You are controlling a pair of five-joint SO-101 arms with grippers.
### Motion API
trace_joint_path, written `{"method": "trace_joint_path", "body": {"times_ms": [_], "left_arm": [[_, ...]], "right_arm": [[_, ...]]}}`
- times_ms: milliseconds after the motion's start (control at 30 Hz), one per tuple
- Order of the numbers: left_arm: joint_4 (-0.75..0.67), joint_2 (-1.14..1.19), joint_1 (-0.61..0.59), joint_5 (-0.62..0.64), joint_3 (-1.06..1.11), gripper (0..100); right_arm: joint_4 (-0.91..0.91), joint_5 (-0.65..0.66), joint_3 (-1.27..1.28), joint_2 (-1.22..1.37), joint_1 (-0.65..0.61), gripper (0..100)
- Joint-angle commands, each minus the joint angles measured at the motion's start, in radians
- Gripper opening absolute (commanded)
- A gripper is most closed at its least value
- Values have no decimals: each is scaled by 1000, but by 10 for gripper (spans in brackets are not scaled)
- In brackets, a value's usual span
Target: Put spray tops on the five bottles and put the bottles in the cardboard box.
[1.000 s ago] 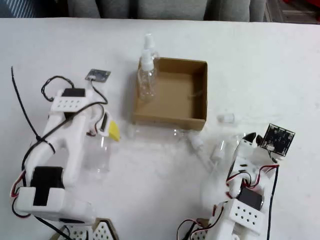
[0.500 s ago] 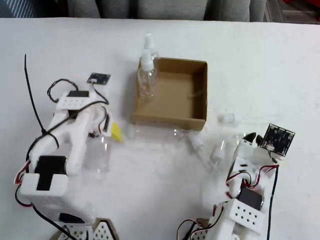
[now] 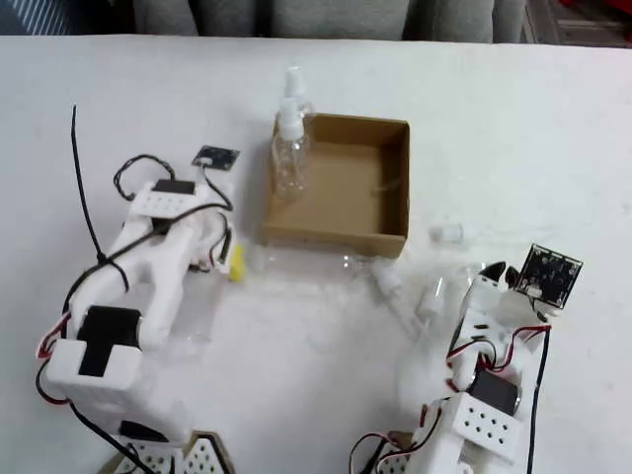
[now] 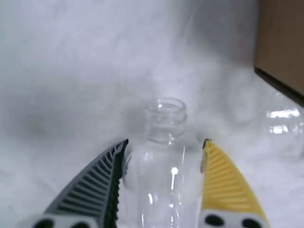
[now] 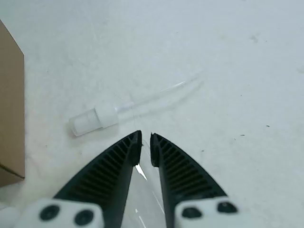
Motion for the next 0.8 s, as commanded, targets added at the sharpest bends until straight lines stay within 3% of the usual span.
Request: {"method": "trace_joint_path", "body": {"times_ms": [0,200,500,767], "left_arm": [[11,-12,-7,12,-14,20],[12,-25,-10,14,-15,20],[-43,-263,-82,14,135,22],[-101,-209,-81,15,152,61]], "right_arm": [[7,12,14,-12,-7,16],[7,12,14,-13,-7,16],[7,12,14,-7,-8,16],[8,12,14,-5,-8,16]]}}
